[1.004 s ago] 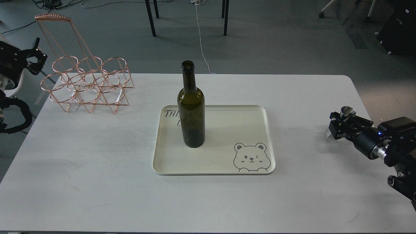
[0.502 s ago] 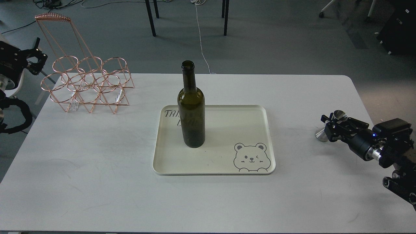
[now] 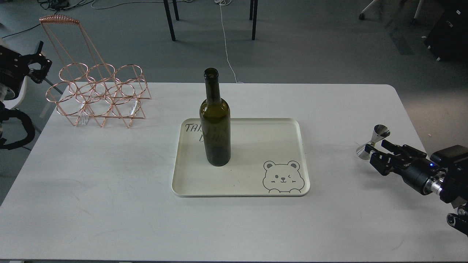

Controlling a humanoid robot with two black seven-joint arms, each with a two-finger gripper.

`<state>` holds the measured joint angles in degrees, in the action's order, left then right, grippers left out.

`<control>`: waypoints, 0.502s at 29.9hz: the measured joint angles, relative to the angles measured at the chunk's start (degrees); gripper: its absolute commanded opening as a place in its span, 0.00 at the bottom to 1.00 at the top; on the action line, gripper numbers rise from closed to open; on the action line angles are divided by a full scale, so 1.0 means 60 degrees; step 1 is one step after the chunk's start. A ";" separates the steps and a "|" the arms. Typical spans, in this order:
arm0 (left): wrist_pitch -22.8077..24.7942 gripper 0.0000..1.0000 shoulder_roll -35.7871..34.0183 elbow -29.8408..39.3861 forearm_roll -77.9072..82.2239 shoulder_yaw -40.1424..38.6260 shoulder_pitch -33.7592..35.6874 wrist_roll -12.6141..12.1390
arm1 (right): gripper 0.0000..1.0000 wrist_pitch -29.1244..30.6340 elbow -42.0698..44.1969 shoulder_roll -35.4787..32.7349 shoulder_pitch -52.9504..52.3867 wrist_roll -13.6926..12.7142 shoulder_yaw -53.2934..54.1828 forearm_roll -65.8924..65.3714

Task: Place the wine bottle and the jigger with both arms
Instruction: 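Carry the jigger off the tray and set it on the table, then release the jigger and reach the left gripper toward the wine bottle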

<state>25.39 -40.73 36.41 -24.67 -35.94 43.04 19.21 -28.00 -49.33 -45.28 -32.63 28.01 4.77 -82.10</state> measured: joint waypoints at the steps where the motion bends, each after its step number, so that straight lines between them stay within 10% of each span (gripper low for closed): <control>1: 0.0004 0.98 -0.0055 0.0009 0.0000 0.0000 0.0001 -0.0022 | 0.95 0.0000 -0.0214 -0.0278 0.0020 -0.0002 -0.0002 0.0001; 15: 0.0320 0.98 -0.2619 0.3210 0.2762 0.0180 -0.0119 -0.0281 | 0.98 0.0000 -0.0727 -0.1303 -0.1762 -0.0003 0.0502 0.2631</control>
<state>27.31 -56.45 55.67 -8.10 -34.86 42.33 17.52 -28.00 -53.69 -53.09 -43.20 28.00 7.78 -66.31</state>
